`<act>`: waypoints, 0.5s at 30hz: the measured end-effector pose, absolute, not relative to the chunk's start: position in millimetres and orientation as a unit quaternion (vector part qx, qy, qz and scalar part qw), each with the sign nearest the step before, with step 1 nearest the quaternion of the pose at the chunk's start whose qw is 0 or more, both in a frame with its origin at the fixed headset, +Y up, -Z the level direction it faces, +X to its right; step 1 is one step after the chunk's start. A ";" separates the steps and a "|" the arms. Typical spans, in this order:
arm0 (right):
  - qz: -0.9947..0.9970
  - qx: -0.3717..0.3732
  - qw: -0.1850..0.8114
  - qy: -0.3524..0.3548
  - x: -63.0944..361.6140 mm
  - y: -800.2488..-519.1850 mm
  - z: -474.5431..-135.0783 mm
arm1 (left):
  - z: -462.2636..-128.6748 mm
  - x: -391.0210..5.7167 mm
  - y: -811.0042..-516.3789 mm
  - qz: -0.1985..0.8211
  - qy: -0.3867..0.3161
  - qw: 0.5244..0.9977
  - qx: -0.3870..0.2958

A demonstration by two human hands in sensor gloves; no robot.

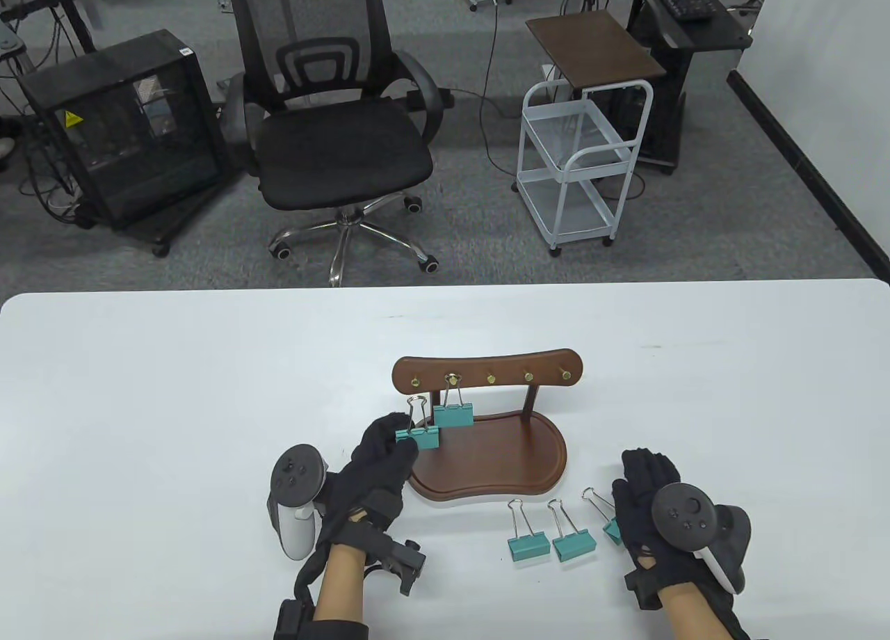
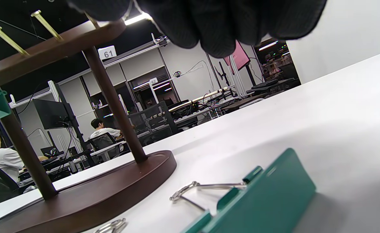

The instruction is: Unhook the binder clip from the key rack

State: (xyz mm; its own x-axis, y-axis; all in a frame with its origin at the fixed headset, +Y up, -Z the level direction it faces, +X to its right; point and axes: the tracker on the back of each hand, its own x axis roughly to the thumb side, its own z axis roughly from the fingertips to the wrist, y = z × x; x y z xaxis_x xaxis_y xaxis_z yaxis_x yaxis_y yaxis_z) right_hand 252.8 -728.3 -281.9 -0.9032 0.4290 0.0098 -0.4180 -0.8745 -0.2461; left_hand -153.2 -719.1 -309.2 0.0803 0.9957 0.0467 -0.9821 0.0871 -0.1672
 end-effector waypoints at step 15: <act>0.966 -0.028 0.228 -0.121 253.4 -731.4 -283.3 | -286.5 -154.6 -717.5 0.571 -0.014 0.819 -0.060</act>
State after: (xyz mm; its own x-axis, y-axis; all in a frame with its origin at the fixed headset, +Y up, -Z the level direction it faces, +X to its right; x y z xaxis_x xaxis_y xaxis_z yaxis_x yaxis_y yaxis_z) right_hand 253.4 -731.4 -283.3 -0.8945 0.4471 0.0020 -0.4338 -0.8668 -0.2458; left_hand -154.6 -717.5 -286.5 0.3486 0.9361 -0.0467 -0.9328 0.3417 -0.1143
